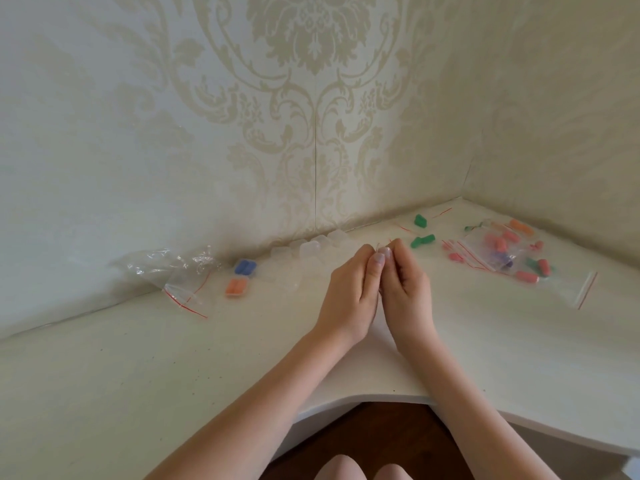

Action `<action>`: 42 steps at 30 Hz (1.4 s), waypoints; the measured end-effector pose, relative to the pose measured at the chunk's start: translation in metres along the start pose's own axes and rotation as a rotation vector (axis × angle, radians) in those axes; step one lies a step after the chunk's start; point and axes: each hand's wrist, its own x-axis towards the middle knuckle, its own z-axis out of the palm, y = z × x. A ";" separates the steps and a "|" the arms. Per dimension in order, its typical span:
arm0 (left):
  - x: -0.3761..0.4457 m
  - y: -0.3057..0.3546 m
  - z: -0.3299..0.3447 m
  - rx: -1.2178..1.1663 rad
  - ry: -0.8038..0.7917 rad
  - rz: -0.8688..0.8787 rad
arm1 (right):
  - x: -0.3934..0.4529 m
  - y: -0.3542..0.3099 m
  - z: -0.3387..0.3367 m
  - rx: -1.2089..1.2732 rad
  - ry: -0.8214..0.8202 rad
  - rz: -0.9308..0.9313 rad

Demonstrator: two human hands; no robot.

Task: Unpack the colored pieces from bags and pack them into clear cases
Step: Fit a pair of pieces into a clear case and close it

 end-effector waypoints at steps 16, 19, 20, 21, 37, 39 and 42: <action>0.009 -0.016 -0.018 0.738 0.198 0.251 | -0.005 -0.006 -0.012 -0.486 -0.037 -0.102; 0.011 -0.015 -0.023 0.795 0.265 0.256 | -0.006 -0.005 -0.012 -0.670 -0.088 -0.261; 0.011 -0.015 -0.023 0.789 0.265 0.275 | -0.006 -0.004 -0.010 -0.761 -0.081 -0.328; 0.010 -0.014 -0.023 0.779 0.265 0.303 | -0.006 -0.001 -0.009 -0.825 -0.070 -0.359; 0.018 -0.003 -0.020 -0.391 0.179 -0.506 | 0.007 -0.007 -0.021 0.173 -0.062 0.228; 0.021 -0.004 -0.022 -0.516 0.210 -0.573 | 0.008 -0.007 -0.022 0.207 -0.069 0.264; 0.022 -0.003 -0.026 -0.604 0.258 -0.590 | 0.007 -0.007 -0.021 0.193 -0.053 0.276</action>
